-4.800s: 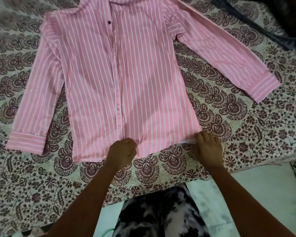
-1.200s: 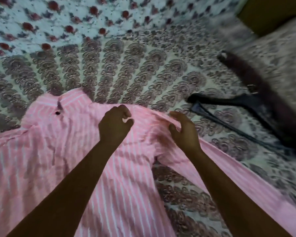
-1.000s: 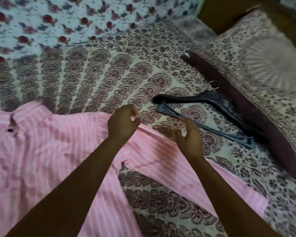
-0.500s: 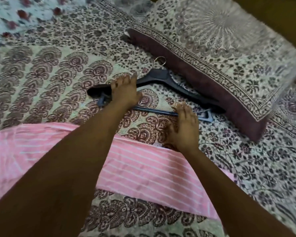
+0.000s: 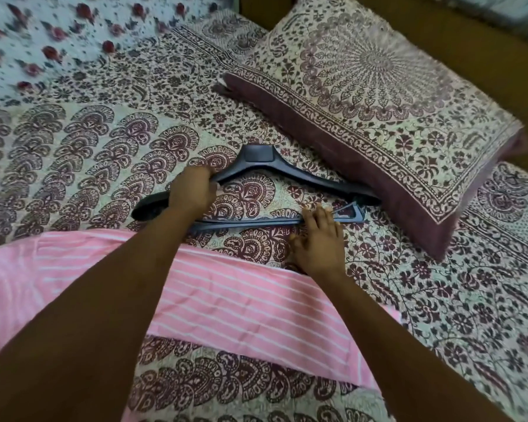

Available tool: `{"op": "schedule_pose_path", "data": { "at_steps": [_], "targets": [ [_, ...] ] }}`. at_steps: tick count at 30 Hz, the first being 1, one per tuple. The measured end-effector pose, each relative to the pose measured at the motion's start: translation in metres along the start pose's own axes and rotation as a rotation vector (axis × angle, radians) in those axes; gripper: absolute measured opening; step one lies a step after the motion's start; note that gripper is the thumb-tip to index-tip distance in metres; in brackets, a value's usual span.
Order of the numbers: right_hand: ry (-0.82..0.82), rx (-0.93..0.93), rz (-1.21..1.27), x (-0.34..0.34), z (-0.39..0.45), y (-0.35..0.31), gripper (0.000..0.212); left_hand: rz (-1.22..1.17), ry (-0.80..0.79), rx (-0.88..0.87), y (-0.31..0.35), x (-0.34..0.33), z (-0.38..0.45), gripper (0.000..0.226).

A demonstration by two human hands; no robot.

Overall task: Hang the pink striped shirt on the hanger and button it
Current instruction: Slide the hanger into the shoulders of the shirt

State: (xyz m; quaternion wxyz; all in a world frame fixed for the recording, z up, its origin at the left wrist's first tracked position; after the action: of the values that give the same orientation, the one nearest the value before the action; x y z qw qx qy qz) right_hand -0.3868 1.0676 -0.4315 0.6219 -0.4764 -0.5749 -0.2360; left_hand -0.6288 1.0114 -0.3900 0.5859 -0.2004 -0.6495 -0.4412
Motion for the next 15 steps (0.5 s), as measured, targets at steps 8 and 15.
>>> {"op": "schedule_pose_path", "data": {
  "at_steps": [8,15],
  "targets": [
    [0.086,0.198,0.045,0.041,-0.039,-0.07,0.059,-0.093,0.191,0.107,-0.048,0.088,-0.066,0.026],
    [0.06,0.451,0.067,0.029,-0.095,-0.183,0.059,-0.097,0.28,0.346,-0.158,0.161,-0.163,0.031]
  ]
}}
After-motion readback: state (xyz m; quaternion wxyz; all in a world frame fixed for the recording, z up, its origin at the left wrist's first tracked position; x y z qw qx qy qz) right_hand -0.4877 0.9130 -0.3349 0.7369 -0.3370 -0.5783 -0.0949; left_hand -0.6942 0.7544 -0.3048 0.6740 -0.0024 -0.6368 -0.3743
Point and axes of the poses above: each hand's wrist, its own z-axis towards the middle knuckle, its own x-axis out of the back of the hand, y = z × x, the point moved 9 cm from there along z, towards the middle knuckle, and after that the axes turned 5 degrees about y, right-handed, at the moved point
